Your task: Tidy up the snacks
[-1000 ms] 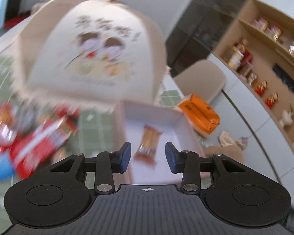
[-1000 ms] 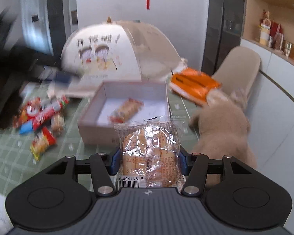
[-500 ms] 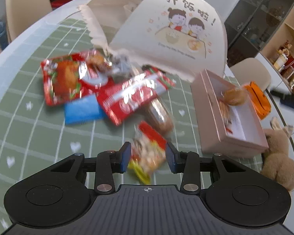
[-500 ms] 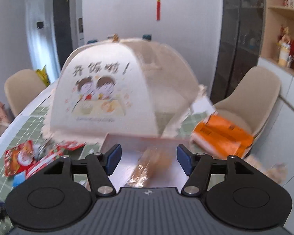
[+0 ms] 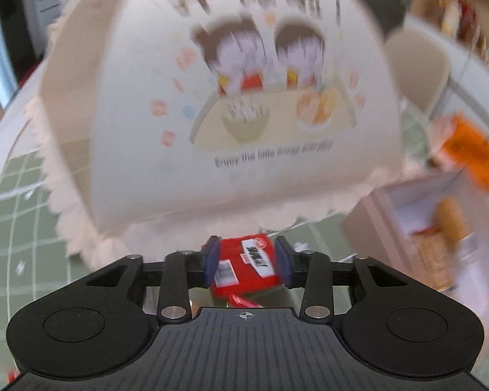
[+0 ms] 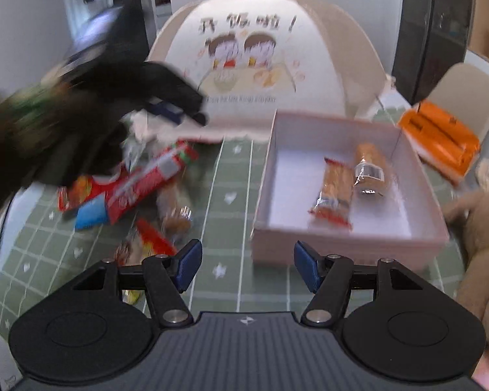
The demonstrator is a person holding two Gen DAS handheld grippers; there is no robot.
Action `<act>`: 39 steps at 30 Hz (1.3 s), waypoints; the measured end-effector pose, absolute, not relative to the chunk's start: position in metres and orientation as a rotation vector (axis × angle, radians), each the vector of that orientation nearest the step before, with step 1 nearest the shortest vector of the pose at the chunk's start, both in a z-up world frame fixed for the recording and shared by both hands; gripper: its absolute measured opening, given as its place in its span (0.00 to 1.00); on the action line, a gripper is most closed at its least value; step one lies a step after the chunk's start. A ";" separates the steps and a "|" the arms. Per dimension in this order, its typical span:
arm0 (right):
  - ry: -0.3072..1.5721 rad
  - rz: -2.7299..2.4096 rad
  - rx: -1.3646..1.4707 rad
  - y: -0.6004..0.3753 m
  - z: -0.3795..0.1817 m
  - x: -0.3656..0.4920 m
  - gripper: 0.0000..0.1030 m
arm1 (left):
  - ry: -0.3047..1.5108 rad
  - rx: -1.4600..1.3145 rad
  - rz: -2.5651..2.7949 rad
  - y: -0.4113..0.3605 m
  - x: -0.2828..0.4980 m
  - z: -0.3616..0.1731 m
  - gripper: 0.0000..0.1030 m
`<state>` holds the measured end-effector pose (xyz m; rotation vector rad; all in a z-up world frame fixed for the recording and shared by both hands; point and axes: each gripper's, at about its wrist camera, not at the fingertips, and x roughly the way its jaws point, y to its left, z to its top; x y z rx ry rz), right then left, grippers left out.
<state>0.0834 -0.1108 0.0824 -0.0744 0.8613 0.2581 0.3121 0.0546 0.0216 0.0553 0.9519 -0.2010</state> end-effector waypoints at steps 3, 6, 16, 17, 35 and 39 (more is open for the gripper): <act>0.880 0.230 -0.139 -0.104 0.077 0.078 0.61 | 0.970 0.095 -0.270 0.060 0.311 0.010 0.21; 0.876 0.240 -0.156 -0.099 0.074 0.081 0.61 | 0.950 0.062 -0.353 0.081 0.281 0.009 0.20; 0.809 0.397 -0.159 -0.043 0.074 0.152 0.61 | 0.925 -0.152 -0.372 0.148 0.146 0.022 0.20; 0.806 0.406 -0.167 -0.034 0.073 0.167 0.61 | 0.920 -0.181 -0.357 0.153 0.134 0.025 0.20; 0.931 0.425 -0.213 0.010 0.035 0.214 0.14 | 0.828 -0.149 -0.258 0.180 0.136 0.076 0.23; 0.897 0.438 -0.257 -0.011 0.047 0.169 0.14 | 0.863 -0.027 -0.237 0.158 0.202 0.065 0.25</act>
